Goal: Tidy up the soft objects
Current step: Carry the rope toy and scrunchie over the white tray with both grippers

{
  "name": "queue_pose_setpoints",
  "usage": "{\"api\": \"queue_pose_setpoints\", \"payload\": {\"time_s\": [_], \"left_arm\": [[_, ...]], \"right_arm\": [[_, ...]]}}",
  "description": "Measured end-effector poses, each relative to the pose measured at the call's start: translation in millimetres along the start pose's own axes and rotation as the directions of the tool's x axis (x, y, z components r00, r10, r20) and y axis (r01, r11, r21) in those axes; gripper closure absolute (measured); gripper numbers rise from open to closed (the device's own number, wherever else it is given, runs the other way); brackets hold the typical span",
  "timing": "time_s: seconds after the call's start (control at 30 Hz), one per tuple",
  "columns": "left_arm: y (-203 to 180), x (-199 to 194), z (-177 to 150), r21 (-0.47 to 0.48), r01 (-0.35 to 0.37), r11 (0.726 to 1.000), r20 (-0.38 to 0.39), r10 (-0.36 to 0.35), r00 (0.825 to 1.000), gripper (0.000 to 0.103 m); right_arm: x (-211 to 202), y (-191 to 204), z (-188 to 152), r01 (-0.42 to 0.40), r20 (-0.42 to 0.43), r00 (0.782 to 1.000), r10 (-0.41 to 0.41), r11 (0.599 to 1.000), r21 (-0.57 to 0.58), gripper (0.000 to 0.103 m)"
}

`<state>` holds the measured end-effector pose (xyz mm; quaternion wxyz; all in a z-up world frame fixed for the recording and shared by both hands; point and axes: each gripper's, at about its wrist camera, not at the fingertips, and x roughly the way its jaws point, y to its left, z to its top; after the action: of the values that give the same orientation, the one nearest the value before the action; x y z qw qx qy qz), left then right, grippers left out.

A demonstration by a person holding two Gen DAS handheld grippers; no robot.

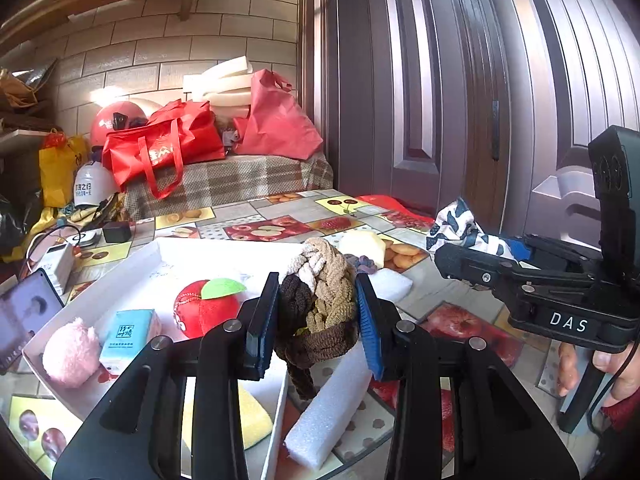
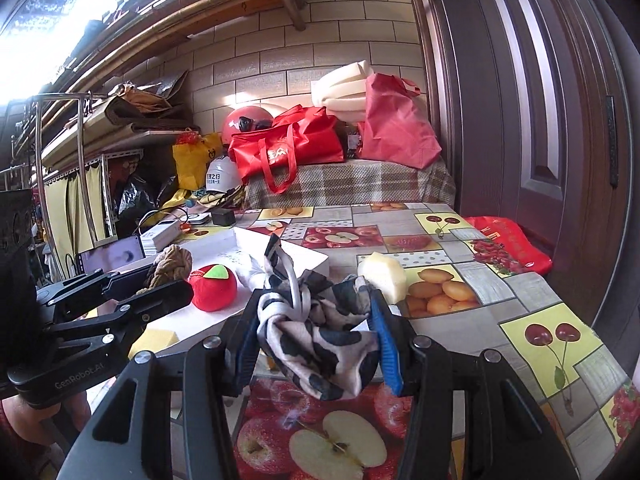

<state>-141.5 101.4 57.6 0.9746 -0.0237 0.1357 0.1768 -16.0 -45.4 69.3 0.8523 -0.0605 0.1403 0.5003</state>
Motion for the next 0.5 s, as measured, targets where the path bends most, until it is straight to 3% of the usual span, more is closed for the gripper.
{"api": "queue_pose_setpoints", "payload": {"time_s": [0.5], "left_arm": [[43, -9, -3, -0.037, -0.100, 0.994, 0.002, 0.100, 0.995, 0.068]], "right_arm": [[13, 32, 0, -0.052, -0.024, 0.998, 0.051, 0.998, -0.042, 0.053]]}}
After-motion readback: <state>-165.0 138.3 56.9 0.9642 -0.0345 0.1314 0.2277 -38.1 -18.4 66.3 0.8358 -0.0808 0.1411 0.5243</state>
